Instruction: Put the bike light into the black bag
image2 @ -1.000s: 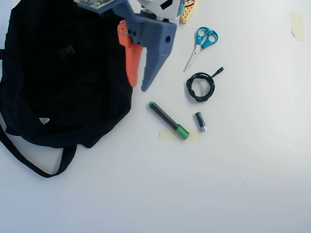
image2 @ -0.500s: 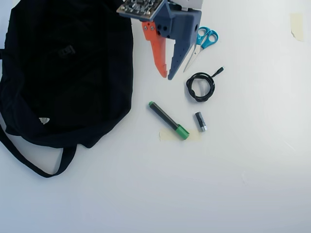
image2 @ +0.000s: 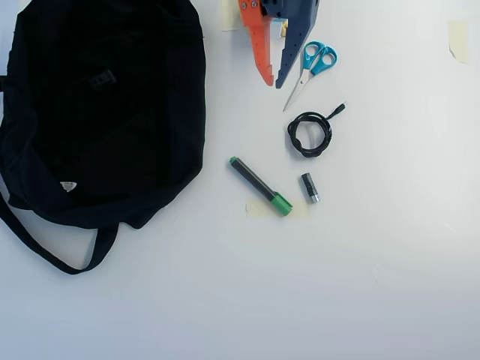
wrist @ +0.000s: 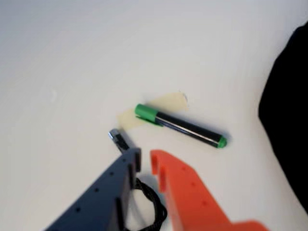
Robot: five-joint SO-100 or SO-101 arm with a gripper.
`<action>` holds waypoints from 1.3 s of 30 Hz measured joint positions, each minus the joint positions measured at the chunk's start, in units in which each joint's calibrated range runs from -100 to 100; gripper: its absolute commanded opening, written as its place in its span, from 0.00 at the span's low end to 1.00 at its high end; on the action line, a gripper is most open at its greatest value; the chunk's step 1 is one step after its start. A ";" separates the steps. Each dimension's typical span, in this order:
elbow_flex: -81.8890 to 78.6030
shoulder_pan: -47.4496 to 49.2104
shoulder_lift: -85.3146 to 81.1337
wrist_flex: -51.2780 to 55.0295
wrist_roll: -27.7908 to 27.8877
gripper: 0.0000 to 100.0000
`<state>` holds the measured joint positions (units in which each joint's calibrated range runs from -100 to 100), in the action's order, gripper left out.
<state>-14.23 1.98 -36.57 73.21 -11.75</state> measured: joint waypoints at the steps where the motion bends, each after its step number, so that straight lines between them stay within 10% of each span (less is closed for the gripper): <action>1: -6.53 0.00 -3.65 -3.43 0.00 0.02; 17: -79.09 5.80 -53.55 -14.68 5.76 0.02; 39: -83.88 5.44 -61.77 -4.29 5.86 0.02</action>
<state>-98.11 7.42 -98.34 68.91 -5.89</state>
